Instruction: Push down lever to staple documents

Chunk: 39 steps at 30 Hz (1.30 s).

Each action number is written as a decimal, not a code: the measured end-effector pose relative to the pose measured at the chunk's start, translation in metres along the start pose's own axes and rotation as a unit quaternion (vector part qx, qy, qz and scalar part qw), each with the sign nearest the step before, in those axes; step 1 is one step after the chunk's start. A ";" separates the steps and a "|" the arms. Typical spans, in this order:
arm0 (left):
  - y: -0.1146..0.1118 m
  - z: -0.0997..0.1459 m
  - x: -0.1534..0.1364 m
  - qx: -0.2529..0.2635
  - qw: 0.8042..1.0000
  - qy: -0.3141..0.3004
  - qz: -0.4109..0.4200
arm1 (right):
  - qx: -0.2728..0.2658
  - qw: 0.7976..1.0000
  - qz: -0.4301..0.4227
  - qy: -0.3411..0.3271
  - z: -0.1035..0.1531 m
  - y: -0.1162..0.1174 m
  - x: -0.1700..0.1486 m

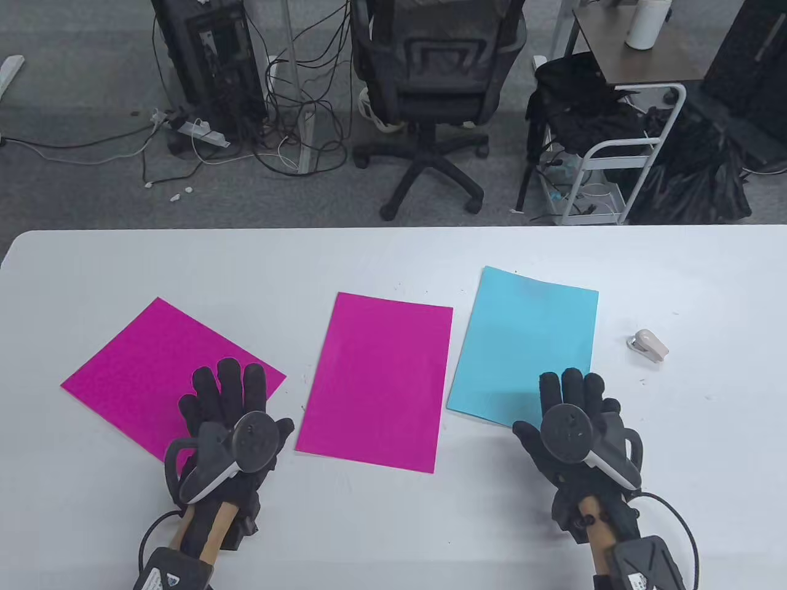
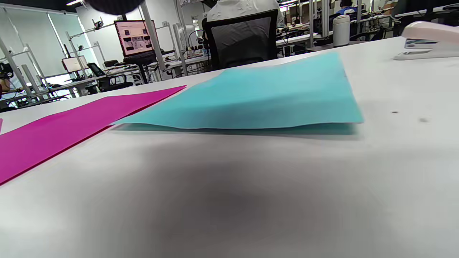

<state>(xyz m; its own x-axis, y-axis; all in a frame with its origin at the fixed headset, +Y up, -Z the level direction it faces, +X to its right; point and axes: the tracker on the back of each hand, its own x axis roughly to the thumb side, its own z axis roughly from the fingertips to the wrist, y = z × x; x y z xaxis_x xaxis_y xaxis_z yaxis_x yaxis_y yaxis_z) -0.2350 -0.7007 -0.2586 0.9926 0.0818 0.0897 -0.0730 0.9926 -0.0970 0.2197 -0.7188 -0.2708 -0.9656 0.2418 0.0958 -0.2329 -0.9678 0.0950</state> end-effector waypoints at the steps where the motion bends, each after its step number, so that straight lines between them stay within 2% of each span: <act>1: 0.000 0.000 0.000 -0.002 1.000 0.000 0.000 | -0.002 1.000 -0.002 0.003 0.001 -0.001 -0.001; 27: -0.001 -0.002 -0.007 -0.007 1.000 0.013 0.012 | -0.013 1.000 -0.008 -0.011 0.003 -0.004 0.003; 35: -0.002 -0.015 -0.030 -0.017 0.996 0.063 0.056 | -0.020 1.000 -0.019 -0.013 0.005 -0.006 0.002; 39: -0.003 -0.029 -0.060 -0.032 0.986 0.124 0.104 | -0.024 0.999 -0.036 -0.017 0.006 -0.008 0.001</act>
<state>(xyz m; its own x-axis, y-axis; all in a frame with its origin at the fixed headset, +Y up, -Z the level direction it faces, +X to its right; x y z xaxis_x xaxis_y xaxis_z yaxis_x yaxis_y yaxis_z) -0.2913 -0.7110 -0.2921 0.9507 0.2501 -0.1834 -0.2786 0.9485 -0.1508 0.2214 -0.7106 -0.2655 -0.9420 0.3116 0.1249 -0.3070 -0.9501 0.0553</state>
